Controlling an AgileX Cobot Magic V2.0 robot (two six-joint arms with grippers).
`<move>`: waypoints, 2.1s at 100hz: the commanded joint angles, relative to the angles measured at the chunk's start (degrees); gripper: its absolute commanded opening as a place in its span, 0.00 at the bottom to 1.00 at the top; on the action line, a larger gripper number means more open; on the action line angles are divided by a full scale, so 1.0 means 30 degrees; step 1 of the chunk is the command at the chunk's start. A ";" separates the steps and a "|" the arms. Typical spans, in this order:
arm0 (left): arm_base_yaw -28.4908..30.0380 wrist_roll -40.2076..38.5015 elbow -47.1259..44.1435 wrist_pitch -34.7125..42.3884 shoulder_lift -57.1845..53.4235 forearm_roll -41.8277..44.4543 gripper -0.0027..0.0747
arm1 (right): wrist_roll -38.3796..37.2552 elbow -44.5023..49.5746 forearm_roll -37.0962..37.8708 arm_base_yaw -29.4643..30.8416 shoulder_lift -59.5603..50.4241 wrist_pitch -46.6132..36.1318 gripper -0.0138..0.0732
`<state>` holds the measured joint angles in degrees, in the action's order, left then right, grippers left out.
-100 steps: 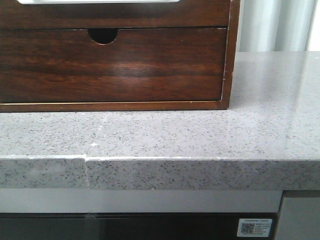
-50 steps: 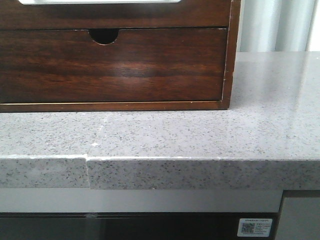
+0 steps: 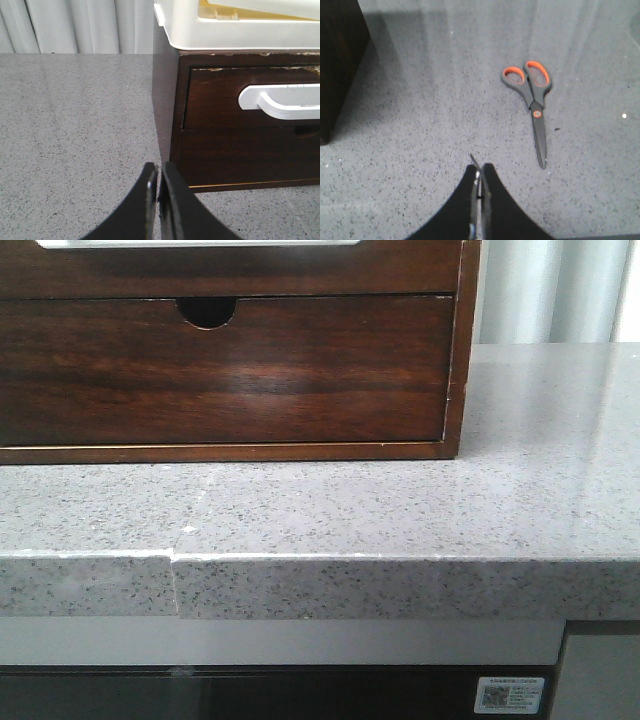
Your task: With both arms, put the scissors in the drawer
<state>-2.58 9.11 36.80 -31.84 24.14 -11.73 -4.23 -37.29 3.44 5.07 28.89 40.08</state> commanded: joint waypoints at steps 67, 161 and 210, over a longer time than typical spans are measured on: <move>-0.0160 0.0087 0.0686 0.1627 0.0259 -0.0414 0.07 | 0.0092 -0.0643 0.0540 0.0110 0.0425 -0.1618 0.23; -0.0090 0.0559 0.0686 0.2476 0.0370 -0.2612 0.76 | 0.0092 -0.0643 0.1326 0.0110 0.0425 -0.2576 0.74; -0.0090 0.0812 0.0459 0.1425 0.2702 -1.6250 0.76 | 0.0092 -0.0643 0.1262 0.0110 0.0425 -0.2604 0.74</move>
<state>-2.58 11.16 36.70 -29.40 29.78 -53.21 -4.23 -37.29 6.50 5.07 29.46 36.66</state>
